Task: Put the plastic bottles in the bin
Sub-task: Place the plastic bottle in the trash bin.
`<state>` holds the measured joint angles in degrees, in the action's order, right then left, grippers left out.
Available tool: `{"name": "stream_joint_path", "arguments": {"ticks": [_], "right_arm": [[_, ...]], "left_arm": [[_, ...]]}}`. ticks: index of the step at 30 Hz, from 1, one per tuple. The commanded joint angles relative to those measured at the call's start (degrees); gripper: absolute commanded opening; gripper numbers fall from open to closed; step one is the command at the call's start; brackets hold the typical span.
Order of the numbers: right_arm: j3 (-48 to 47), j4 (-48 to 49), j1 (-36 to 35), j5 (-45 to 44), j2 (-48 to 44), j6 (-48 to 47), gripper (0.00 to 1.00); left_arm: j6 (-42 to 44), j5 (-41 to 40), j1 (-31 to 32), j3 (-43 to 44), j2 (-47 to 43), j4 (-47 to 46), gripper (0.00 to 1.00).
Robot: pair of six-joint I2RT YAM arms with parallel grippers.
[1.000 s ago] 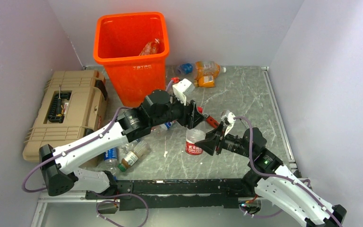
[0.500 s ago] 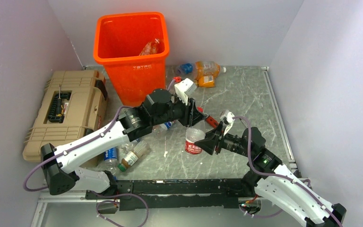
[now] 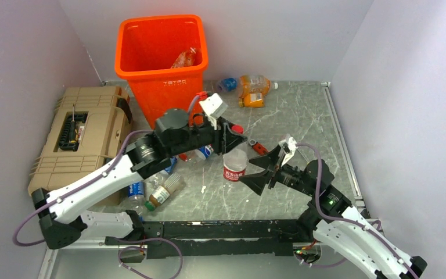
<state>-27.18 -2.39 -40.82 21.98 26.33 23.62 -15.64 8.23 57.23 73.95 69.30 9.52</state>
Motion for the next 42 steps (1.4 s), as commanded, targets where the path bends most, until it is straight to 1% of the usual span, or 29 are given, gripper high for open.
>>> {"name": "stream_joint_path", "arguments": {"ticks": [1, 6, 9, 11, 14, 17, 18, 19, 20, 22, 23, 25, 27, 28, 29, 30, 32, 35, 38, 39, 42], "right_arm": [[-4.8, 8.2, -0.2, 2.0, 1.0, 1.8, 1.0], [-7.9, 13.5, -0.2, 9.6, 4.8, 2.3, 1.0], [-10.7, 15.4, -0.2, 18.2, 6.4, 2.1, 1.0], [-12.2, 17.0, -0.2, 24.3, 7.7, 3.1, 1.0], [-12.8, 22.0, -0.3, 29.8, 9.8, 7.3, 1.0], [-13.3, 22.7, -0.3, 29.5, 11.6, 8.0, 0.99], [-13.4, 22.0, -0.3, 29.1, 11.9, 7.5, 0.95], [-13.7, 20.6, -0.3, 28.3, 11.9, 6.7, 0.91], [-14.2, 18.6, -0.3, 26.5, 11.4, 5.6, 0.89], [-14.8, 13.6, -0.3, 19.9, 8.9, 3.3, 0.98], [-14.9, 11.6, -0.3, 16.3, 7.1, 2.3, 1.0], [-14.4, 8.7, -0.3, 9.1, 3.2, 1.3, 1.0], [-13.1, 7.1, -0.3, 2.5, -0.8, 1.8, 1.0], [-12.5, 6.3, -0.3, -1.2, -2.8, 2.5, 1.0], [-11.6, 5.7, -0.3, -5.3, -4.5, 3.1, 1.0], [-10.7, 5.0, -0.3, -7.9, -6.2, 3.6, 1.0], [-8.2, 4.5, -0.3, -12.2, -8.6, 5.0, 1.0], [-5.7, 3.5, -0.3, -13.8, -9.3, 6.7, 1.0], [-4.2, 2.8, -0.3, -13.5, -7.6, 7.9, 1.0], [-3.4, 3.5, -0.2, -12.7, -7.0, 8.2, 1.0], [0.5, 8.3, -0.3, -8.6, -5.4, 11.1, 1.0]], "left_arm": [[3.7, 9.0, -0.1, -0.6, -5.5, -8.3, 0.0], [4.6, 21.7, -0.2, -0.4, -7.0, -9.1, 0.0], [3.8, 29.3, -0.9, 1.4, -7.2, -8.6, 0.0], [2.8, 32.9, -1.5, 2.8, -7.1, -7.6, 0.0], [1.7, 35.2, -1.9, 4.1, -7.1, -6.6, 0.0], [1.4, 34.7, -1.9, 4.4, -6.9, -6.4, 0.0], [1.4, 34.4, -1.8, 4.6, -6.9, -6.3, 0.0], [1.7, 33.6, -1.9, 4.9, -6.9, -6.1, 0.0], [2.2, 32.1, -1.8, 5.0, -7.1, -5.8, 0.0], [6.4, 24.8, -1.9, 5.9, -8.7, -4.6, 0.0], [10.5, 18.4, -1.9, 7.7, -9.1, -2.4, 0.0], [18.5, 5.3, -2.0, 13.2, -8.2, 1.3, 0.0], [25.1, -5.2, -2.2, 20.3, -5.6, 4.3, 0.0], [28.1, -8.9, -2.4, 23.0, -4.3, 4.4, 0.0], [30.8, -13.2, -2.9, 24.4, -3.4, 2.3, 0.0], [32.8, -15.7, -3.7, 24.8, -2.7, -0.8, 0.0], [34.3, -17.3, -7.1, 26.4, -1.0, -5.5, 0.0], [31.8, -18.0, -15.7, 34.2, 3.7, -5.9, 0.0], [24.8, -15.0, -27.5, 41.4, 10.5, -2.7, 0.0], [22.3, -13.9, -30.9, 42.9, 12.1, -3.0, 0.0], [16.2, -11.1, -38.4, 45.3, 16.2, -6.9, 0.0]]}}
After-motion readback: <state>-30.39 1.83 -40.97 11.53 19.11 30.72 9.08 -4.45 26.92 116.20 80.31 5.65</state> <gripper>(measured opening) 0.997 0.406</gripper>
